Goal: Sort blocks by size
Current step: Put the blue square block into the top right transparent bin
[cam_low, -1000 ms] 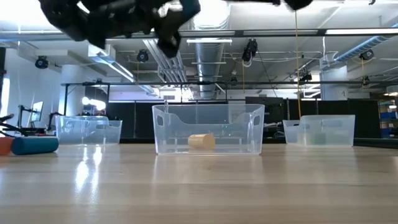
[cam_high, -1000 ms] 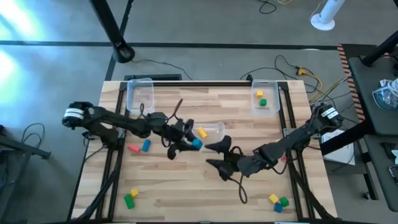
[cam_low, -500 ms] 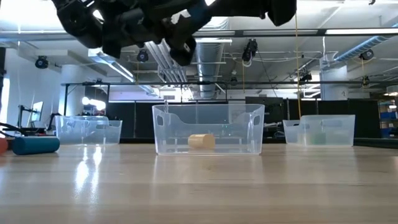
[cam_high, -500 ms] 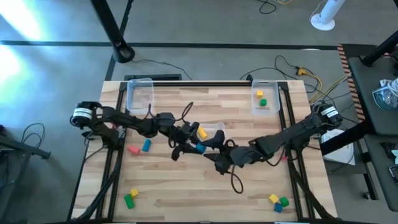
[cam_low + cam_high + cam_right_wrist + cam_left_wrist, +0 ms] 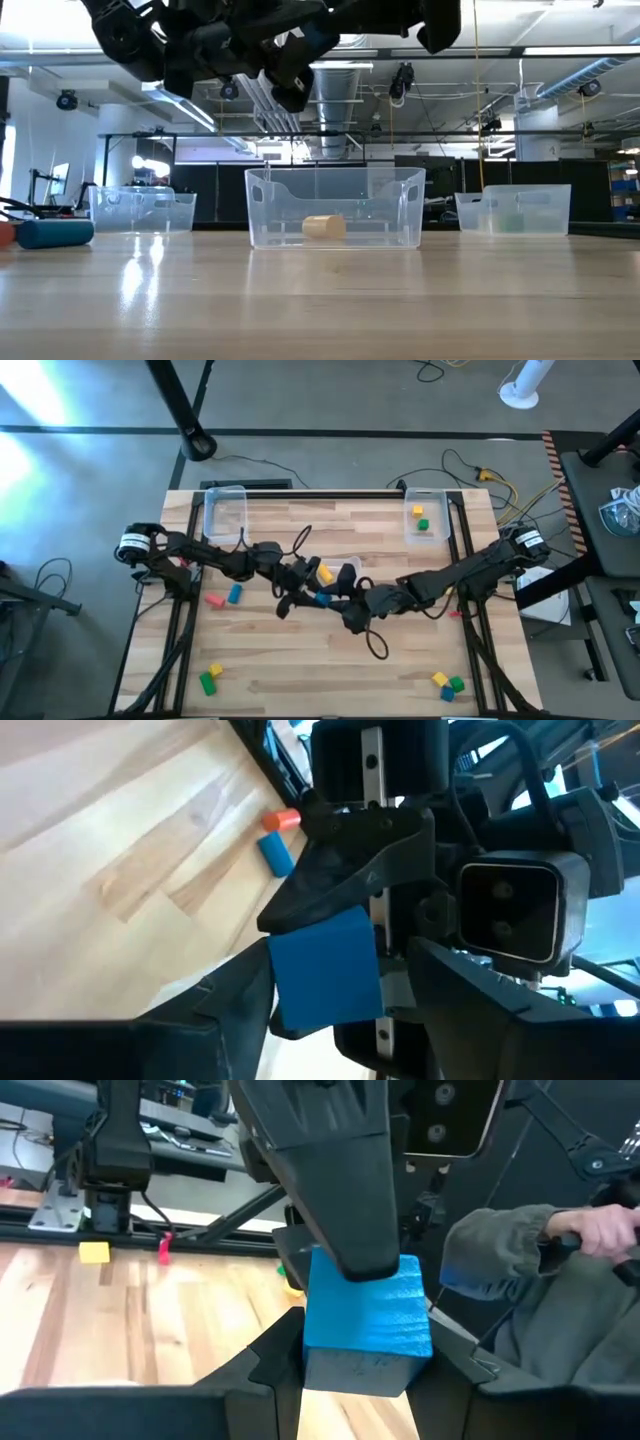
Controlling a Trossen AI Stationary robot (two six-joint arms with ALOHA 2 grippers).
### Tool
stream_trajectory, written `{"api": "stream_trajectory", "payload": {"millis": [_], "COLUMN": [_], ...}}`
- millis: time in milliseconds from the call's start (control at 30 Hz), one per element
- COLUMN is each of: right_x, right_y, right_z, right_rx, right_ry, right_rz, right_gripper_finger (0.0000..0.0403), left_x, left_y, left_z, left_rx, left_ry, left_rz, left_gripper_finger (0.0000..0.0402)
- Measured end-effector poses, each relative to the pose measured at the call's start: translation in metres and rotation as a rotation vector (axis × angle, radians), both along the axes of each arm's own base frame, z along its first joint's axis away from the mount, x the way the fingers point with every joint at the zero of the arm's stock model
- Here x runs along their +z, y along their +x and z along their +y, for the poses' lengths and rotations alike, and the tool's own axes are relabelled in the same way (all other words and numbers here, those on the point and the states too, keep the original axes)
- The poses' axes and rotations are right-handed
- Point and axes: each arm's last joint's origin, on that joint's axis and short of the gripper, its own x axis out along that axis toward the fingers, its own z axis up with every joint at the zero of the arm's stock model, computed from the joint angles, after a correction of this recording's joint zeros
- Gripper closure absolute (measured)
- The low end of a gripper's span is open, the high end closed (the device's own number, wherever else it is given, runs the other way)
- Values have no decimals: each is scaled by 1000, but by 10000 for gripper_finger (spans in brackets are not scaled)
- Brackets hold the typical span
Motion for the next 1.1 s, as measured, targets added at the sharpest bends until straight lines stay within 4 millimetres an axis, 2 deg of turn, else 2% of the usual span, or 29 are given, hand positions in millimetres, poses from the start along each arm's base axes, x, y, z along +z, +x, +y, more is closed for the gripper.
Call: {"api": "stream_trajectory", "payload": {"millis": [433,533,600,667,800,933,1033,1100], "right_x": [-6,-8,-7,-3,14,42,57,59], "right_y": [5,5,4,1,-15,-42,-64,-80], "right_z": [-6,-4,-2,-1,-5,-32,-70,-103], "right_rx": [58,49,29,13,-55,-291,-564,-755], "right_ry": [0,17,68,121,216,277,340,436], "right_rz": [32,33,24,16,9,-48,-102,-112], "right_gripper_finger": [269,273,274,274,274,275,275,275], "left_x": [-1,-2,-1,1,0,6,5,6], "left_y": [0,0,-1,-4,-16,-39,-61,-73], "left_z": [0,1,2,5,12,14,9,2], "left_rx": [1,1,8,30,46,213,358,461], "left_ry": [-15,-23,-3,34,96,189,248,298], "left_rz": [10,22,16,15,96,121,132,101], "left_gripper_finger": [286,284,258,210,127,95,95,98]}}
